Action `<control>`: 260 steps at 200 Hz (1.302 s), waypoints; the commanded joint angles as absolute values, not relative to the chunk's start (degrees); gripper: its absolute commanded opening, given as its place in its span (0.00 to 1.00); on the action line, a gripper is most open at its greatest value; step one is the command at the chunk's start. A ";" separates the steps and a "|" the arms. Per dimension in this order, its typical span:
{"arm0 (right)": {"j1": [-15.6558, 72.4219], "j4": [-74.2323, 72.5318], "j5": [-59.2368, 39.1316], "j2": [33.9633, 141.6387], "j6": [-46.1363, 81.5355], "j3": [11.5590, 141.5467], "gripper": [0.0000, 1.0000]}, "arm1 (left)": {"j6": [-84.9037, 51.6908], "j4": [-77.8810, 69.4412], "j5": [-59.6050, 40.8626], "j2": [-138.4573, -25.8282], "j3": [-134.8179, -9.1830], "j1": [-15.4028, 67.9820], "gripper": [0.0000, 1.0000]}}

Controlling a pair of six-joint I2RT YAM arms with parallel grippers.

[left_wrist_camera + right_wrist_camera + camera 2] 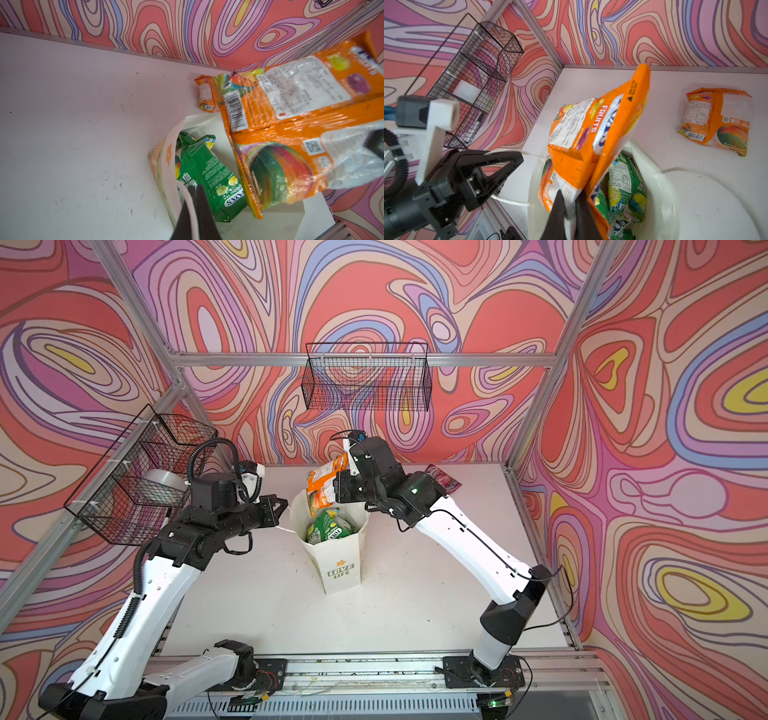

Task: Place the snacks into the paper bag
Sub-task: 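Lift the orange Fruits packet with the right gripper and carry it over the bag, then lower the orange Fruits packet into the bag and open the right gripper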

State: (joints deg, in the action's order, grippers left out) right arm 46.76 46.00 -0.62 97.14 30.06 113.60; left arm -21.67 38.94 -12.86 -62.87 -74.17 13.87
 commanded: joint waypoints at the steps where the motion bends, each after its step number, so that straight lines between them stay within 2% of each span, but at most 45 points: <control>1: 47.68 45.20 1.36 97.03 28.68 113.39 0.00 | -21.54 37.75 -13.19 -62.40 -74.53 13.49 0.00; 69: 49.97 52.06 5.73 103.66 26.15 117.51 0.00 | -21.36 37.93 -12.10 -62.02 -74.41 13.52 0.00; 97: 51.14 50.52 7.31 103.29 26.98 113.60 0.00 | -21.79 37.71 -13.79 -62.20 -74.40 13.53 0.00; 137: 52.36 53.81 10.26 101.87 27.24 115.46 0.00 | -21.35 38.19 -12.09 -62.03 -74.61 13.53 0.00; 202: 53.17 52.08 8.85 98.34 28.02 110.88 0.00 | -21.75 37.90 -13.45 -62.01 -74.62 13.54 0.00; 260: 53.37 56.01 7.72 107.21 24.57 119.88 0.00 | -21.45 37.79 -12.37 -61.78 -74.36 13.54 0.00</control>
State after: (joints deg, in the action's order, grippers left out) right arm 53.06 56.05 8.10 103.20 26.61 115.61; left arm -21.67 39.20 -12.86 -62.85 -74.17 13.87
